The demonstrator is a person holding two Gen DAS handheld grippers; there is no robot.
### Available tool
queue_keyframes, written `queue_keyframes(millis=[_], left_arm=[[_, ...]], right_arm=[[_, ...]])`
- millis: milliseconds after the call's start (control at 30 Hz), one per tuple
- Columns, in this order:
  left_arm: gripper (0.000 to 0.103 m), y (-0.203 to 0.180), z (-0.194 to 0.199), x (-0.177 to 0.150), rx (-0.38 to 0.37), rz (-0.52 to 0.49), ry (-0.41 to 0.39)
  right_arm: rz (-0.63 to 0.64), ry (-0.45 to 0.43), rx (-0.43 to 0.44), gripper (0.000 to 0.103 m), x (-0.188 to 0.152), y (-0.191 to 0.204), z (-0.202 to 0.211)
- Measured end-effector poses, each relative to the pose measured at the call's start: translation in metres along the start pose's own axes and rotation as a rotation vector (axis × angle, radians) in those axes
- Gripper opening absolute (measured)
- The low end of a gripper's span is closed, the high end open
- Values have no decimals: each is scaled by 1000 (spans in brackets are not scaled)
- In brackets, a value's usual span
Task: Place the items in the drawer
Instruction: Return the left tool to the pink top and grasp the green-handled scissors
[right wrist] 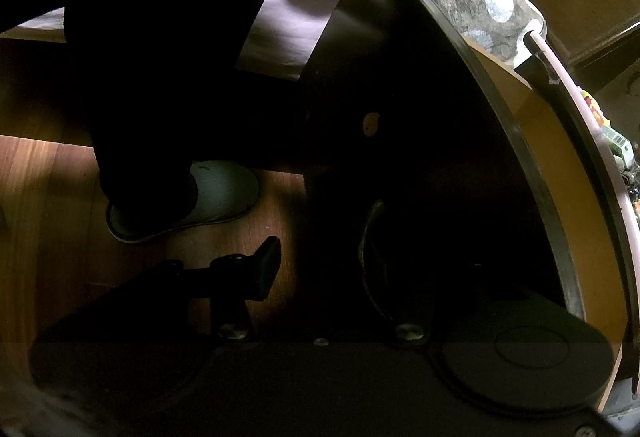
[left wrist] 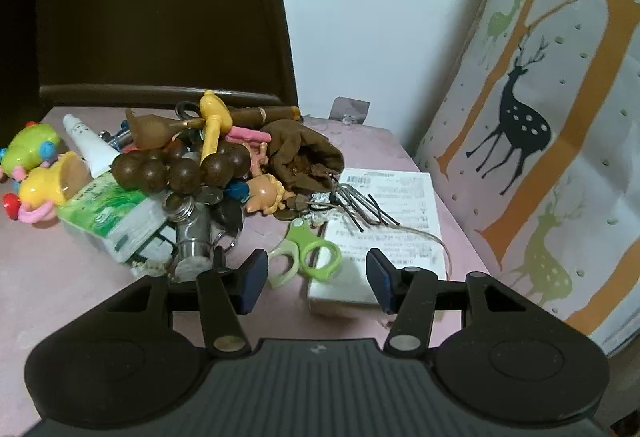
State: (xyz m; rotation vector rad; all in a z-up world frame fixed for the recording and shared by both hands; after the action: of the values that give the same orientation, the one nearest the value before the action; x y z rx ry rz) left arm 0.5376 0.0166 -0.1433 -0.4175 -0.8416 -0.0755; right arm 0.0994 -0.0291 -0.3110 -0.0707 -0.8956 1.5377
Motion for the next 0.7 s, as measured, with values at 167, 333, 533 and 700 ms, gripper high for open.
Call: queue_keyframes(millis=[167,333,533,700], left_arm=[[53,8,-14,3,-6,37,13],[62,15,-26,1,-13,78,29],[61,15,-26,-4,-26,81,8],[26,8,-21,-5,-56,58,18]], right_arm=[[0,-2,-1,49,0,0,1],[3,-5,-1,49,0,1,1],[6,-7,-2,50,-1,2,2],[6,-6,-2,50,0,1,1]])
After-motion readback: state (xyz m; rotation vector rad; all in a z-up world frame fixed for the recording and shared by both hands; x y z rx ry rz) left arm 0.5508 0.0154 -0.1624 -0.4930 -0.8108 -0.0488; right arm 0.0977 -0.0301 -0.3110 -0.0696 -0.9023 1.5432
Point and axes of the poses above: each gripper's, at about its wrist camera, not at the fingertips, and z roughly against the way its jaws point, y to its left, x to its top, the point moved 5 cm from there along -z, roughly the way its jaws point, and after that the axes turned 6 degrees about -x, right-handed, at the moved point
